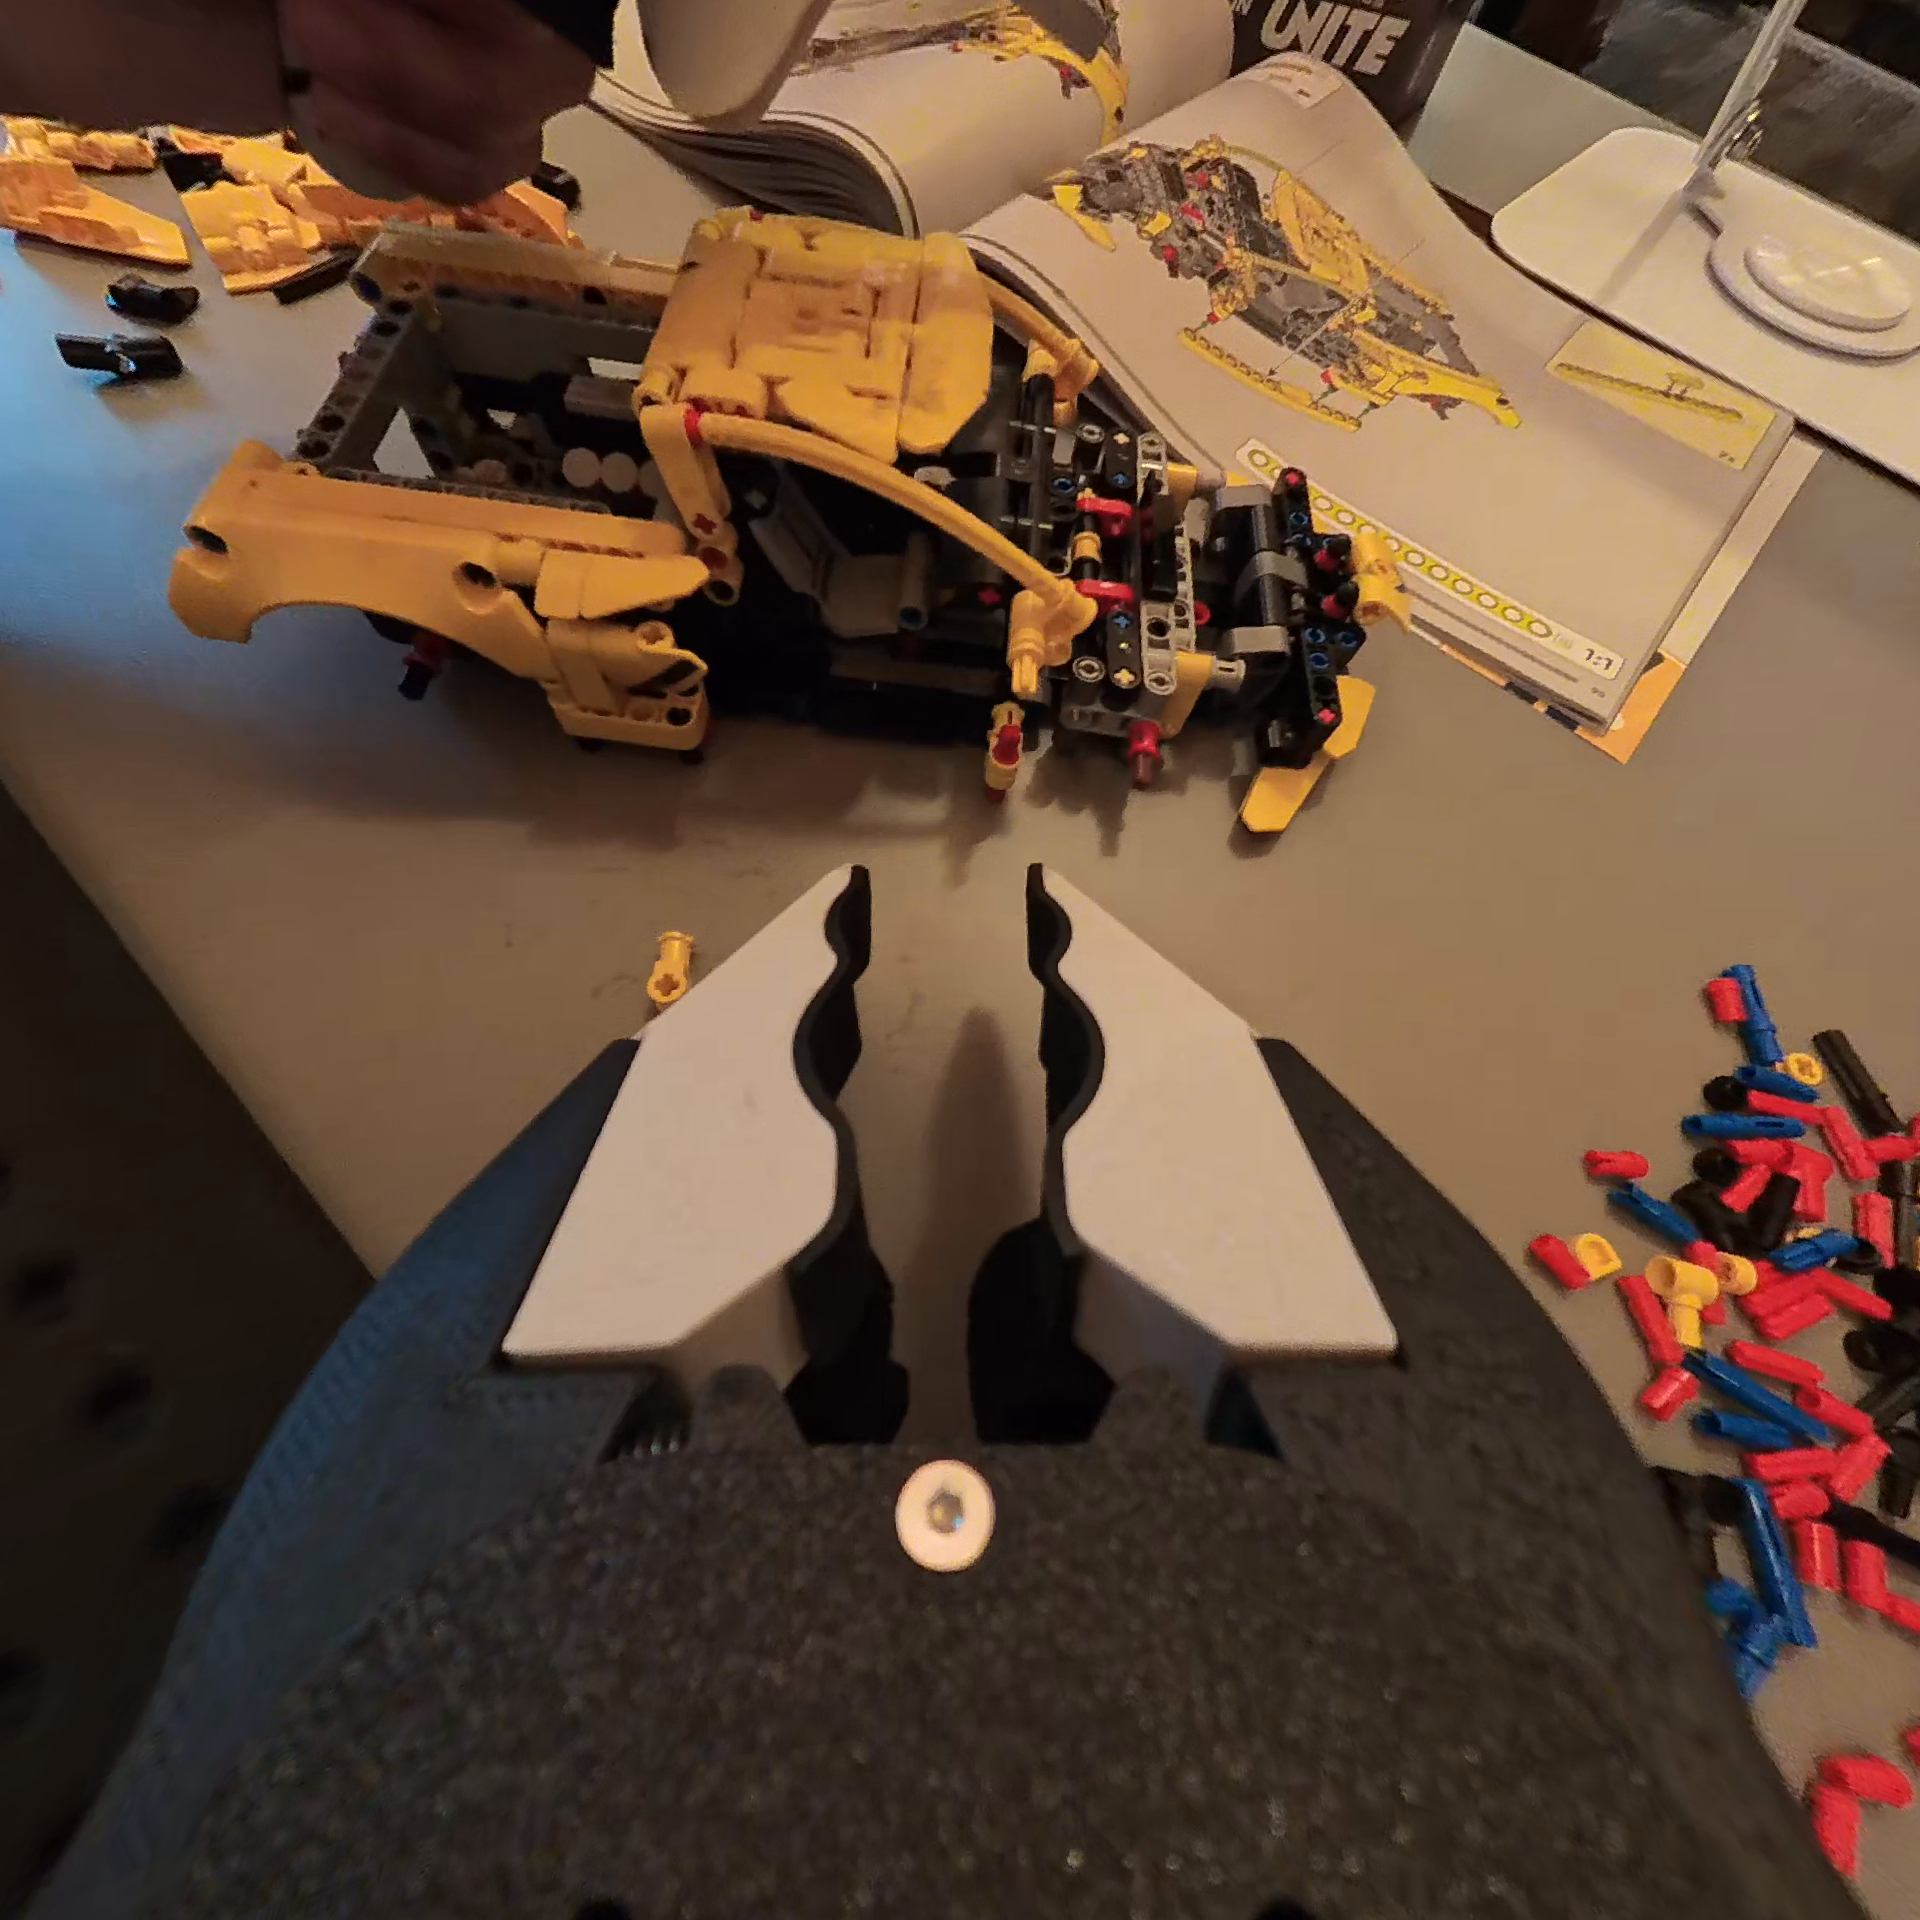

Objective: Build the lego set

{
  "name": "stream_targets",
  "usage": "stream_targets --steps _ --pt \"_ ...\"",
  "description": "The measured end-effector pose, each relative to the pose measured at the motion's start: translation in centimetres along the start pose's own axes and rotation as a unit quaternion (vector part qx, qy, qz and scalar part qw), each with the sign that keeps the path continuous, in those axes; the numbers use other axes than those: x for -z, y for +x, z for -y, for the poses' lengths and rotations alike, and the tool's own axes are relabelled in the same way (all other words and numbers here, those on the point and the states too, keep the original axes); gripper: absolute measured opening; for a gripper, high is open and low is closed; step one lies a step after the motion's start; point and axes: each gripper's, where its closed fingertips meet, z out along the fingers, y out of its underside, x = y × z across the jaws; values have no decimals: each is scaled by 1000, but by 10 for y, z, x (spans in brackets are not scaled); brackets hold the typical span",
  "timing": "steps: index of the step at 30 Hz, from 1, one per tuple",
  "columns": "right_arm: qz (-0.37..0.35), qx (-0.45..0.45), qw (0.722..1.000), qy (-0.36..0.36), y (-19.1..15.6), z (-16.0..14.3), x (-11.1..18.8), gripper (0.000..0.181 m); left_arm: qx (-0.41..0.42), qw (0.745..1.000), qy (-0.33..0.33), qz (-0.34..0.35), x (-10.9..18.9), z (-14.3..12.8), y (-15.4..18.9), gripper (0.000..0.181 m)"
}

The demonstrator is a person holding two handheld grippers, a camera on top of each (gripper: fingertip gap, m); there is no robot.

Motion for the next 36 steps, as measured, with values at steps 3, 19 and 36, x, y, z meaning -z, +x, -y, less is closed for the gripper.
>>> stream_targets --steps 3,19,36 --pt "0 0 1000 -3 0 -1 -1 28 0 1000 -4 -2 -1 -2 1 17" --pt "-6 5 1000 -7 1 -2 -1 28 3 1000 -21 20 -2 -8 -12 17" --pt "-4 -32 999 -21 9 -8 -6 29 198 932 -91 288 132 -96 -219 18"
